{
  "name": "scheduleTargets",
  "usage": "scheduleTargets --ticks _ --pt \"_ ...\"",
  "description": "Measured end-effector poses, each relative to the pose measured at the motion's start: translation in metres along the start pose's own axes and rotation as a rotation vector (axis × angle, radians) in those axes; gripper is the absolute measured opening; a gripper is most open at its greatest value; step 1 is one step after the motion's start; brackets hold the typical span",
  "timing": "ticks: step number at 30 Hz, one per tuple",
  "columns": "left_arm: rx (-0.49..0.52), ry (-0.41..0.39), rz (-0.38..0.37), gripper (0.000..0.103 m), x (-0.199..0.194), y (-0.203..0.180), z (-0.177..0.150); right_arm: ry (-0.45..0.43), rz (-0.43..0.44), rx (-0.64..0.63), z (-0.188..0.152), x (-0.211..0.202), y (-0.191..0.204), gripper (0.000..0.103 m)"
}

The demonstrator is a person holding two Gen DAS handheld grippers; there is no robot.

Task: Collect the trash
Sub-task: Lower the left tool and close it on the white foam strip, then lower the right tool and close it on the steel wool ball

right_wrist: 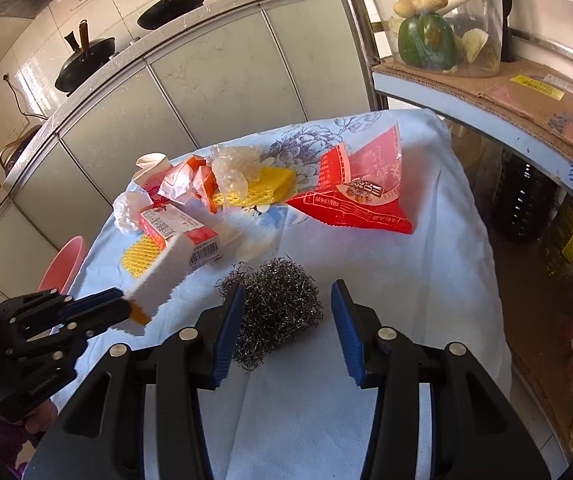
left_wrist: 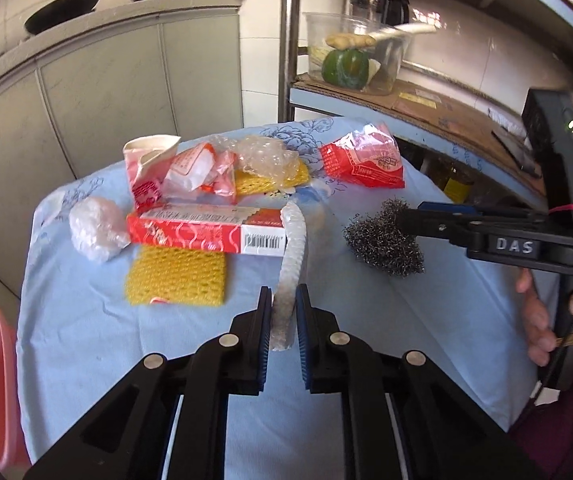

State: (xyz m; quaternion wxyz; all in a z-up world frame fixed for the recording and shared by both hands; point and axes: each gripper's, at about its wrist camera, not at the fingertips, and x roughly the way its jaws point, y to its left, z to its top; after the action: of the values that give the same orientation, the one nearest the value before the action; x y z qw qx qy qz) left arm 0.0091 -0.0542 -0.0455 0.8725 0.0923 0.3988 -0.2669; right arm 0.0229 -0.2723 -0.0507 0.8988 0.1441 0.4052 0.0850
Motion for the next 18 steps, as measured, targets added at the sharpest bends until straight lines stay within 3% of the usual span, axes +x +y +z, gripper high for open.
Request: scheduleTargets --ticks 6,16,18 --pt "-0.103 -0.019 -0.075 0.011 -0.022 0.014 -0.006 0.027 -0.001 0.002 0.002 0.010 -0.001 0.046" --pt "-0.189 -0.058 -0.019 0.011 -0.046 0.033 -0.010 0.044 -0.041 -0.044 0.004 0.020 0.010 0.045" --pt "-0.204 -0.075 -0.008 0.011 -0.053 0.035 -0.009 0.043 -0.041 -0.057 0.003 0.019 0.012 0.032"
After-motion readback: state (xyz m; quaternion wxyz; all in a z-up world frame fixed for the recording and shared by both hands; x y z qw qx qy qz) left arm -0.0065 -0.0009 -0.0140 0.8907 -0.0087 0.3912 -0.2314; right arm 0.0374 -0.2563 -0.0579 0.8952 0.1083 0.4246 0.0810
